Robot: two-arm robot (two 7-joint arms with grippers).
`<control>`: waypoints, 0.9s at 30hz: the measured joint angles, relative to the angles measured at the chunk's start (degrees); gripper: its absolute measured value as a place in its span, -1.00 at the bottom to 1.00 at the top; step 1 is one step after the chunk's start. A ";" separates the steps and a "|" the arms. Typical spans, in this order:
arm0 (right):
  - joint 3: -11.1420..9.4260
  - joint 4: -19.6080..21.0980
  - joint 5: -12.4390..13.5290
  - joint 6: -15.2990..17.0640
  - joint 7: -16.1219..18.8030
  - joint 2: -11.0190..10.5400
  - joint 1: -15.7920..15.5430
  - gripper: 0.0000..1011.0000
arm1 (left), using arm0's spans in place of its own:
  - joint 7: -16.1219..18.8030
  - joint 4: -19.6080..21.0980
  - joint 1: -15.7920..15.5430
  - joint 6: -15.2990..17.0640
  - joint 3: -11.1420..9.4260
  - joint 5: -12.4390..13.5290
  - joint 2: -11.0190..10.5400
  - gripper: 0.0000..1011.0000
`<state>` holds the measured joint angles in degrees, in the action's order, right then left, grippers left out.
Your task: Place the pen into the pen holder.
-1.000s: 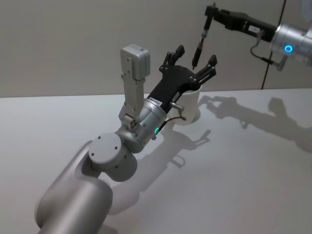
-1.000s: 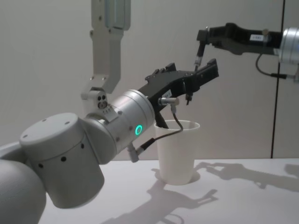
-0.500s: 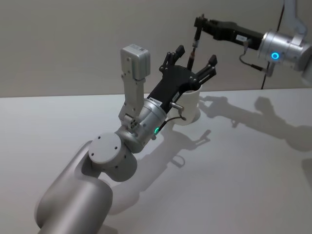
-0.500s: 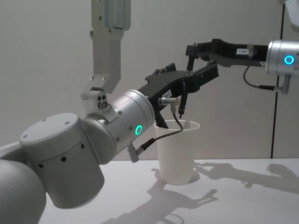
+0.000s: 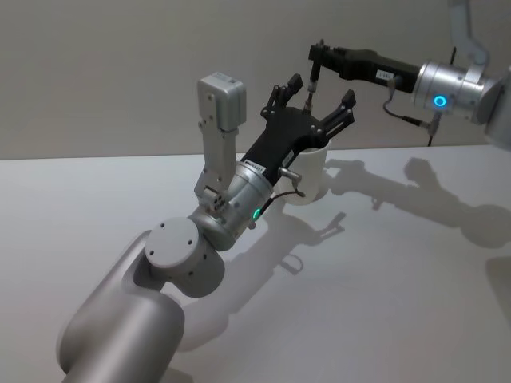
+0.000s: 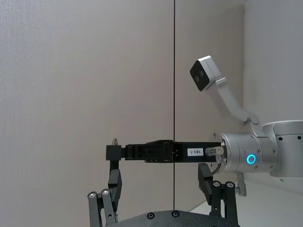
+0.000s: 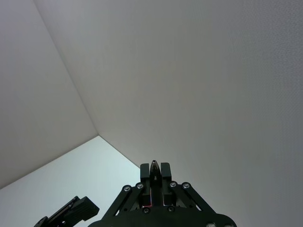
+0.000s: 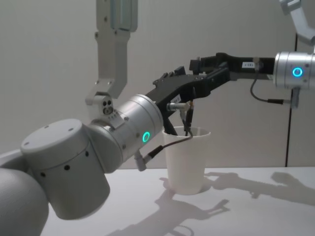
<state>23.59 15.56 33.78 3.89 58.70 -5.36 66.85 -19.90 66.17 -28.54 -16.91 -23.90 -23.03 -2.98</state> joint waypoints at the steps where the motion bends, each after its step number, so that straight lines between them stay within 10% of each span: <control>1: 0.07 -0.31 -0.08 -0.05 0.09 0.11 0.13 -0.76 | 0.00 0.00 0.00 0.00 0.00 0.00 0.00 0.98; 27: 0.63 -2.57 -0.48 -0.46 0.70 0.76 0.94 0.65 | 0.00 0.00 0.00 0.00 0.00 -0.01 0.00 0.98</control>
<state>24.22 12.99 33.30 3.43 59.40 -4.59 67.79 -19.90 66.17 -28.54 -16.91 -23.90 -23.04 -2.98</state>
